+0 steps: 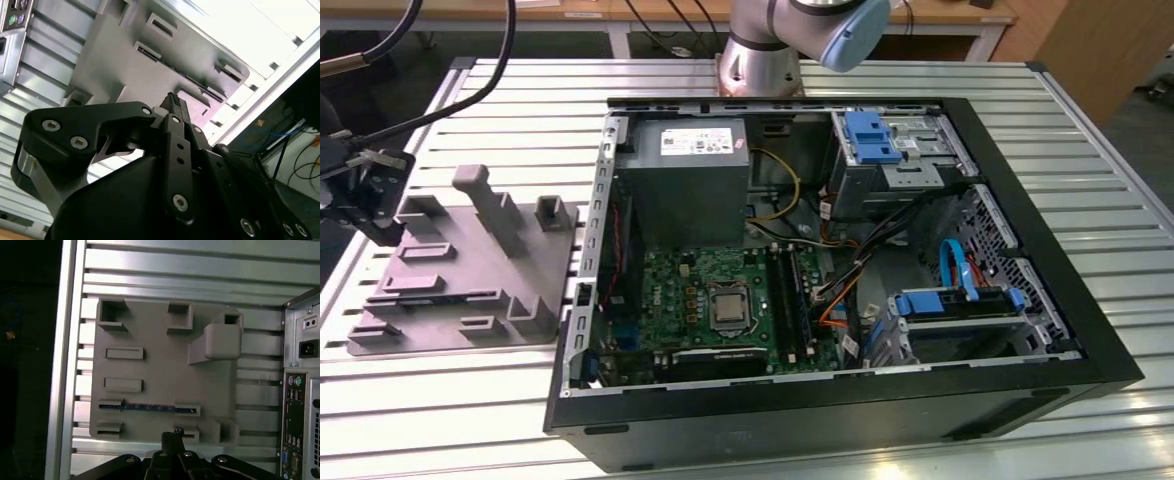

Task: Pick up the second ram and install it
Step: 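Pick up the second ram and move it above second insertion slot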

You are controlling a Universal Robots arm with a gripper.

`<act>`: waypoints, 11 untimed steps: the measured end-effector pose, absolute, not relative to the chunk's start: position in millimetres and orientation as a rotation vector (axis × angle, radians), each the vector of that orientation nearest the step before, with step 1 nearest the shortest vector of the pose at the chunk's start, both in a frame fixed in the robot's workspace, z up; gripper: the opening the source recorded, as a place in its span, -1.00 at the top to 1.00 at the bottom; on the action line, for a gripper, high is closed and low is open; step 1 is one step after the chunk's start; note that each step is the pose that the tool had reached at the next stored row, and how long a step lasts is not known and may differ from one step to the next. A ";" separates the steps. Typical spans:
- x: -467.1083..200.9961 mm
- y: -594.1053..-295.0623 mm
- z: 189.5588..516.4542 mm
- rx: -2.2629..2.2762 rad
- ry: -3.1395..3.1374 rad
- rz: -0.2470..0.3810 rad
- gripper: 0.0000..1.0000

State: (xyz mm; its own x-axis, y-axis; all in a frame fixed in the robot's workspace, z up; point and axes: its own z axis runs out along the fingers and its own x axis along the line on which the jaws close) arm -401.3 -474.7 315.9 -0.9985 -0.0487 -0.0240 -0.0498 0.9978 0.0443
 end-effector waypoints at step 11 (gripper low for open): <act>-401.3 -474.7 315.7 -0.365 3.101 0.073 0.80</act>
State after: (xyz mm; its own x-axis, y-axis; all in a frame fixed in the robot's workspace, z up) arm -401.3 -474.7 315.7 -0.9726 -0.2314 -0.0241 -0.2323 0.9716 0.0442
